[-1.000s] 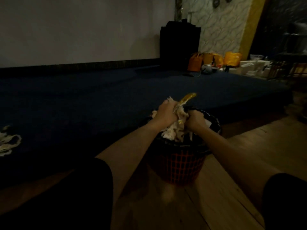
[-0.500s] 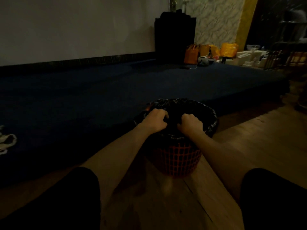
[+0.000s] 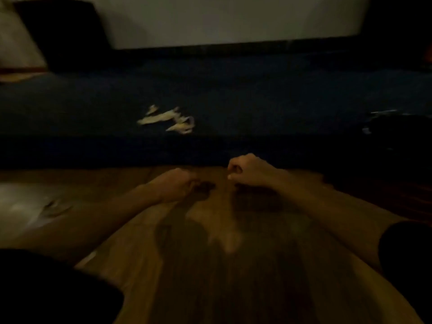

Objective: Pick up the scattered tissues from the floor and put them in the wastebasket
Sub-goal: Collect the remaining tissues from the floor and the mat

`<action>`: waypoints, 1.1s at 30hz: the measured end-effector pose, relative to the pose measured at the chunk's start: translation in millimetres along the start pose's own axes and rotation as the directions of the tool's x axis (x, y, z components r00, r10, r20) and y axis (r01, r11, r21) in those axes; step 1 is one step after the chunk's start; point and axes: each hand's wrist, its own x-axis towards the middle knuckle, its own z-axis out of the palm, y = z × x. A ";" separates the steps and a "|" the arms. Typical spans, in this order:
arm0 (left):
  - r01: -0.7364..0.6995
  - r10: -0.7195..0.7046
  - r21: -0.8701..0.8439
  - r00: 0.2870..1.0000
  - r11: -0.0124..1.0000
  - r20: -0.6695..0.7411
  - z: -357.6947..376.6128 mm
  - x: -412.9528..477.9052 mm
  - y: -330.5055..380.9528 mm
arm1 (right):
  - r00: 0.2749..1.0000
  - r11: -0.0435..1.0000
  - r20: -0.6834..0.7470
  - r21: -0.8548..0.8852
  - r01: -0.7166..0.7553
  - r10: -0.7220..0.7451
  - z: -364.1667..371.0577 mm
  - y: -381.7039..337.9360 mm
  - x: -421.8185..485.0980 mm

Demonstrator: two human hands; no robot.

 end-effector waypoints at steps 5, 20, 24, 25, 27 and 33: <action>0.381 -0.371 -0.177 0.925 0.908 0.088 88.6 -146.9 -145.0 | 0.933 0.989 0.333 0.012 0.144 -0.140 149.5 -133.8 45.0; 0.599 -0.642 -0.443 0.764 0.667 0.067 235.6 -253.7 -317.7 | 0.943 0.975 0.260 0.132 0.179 -0.208 416.9 -288.5 -9.5; 0.607 -0.668 -0.387 0.743 0.694 -0.034 253.1 -242.4 -304.8 | 0.979 0.966 0.067 0.187 0.178 -0.193 434.0 -275.6 -26.1; 0.587 -0.671 -0.421 0.739 0.691 -0.070 254.1 -242.3 -298.7 | 0.975 0.957 0.037 0.203 0.207 -0.218 431.0 -275.6 -19.7; 0.527 -0.668 -0.521 0.735 0.671 -0.117 252.6 -248.8 -286.9 | 0.972 0.934 0.074 0.300 0.193 -0.225 427.5 -284.5 7.2; 0.513 -0.809 -0.682 0.550 0.522 -0.206 221.7 -303.6 -304.4 | 0.962 0.875 0.178 0.473 0.102 -0.208 409.1 -362.6 100.8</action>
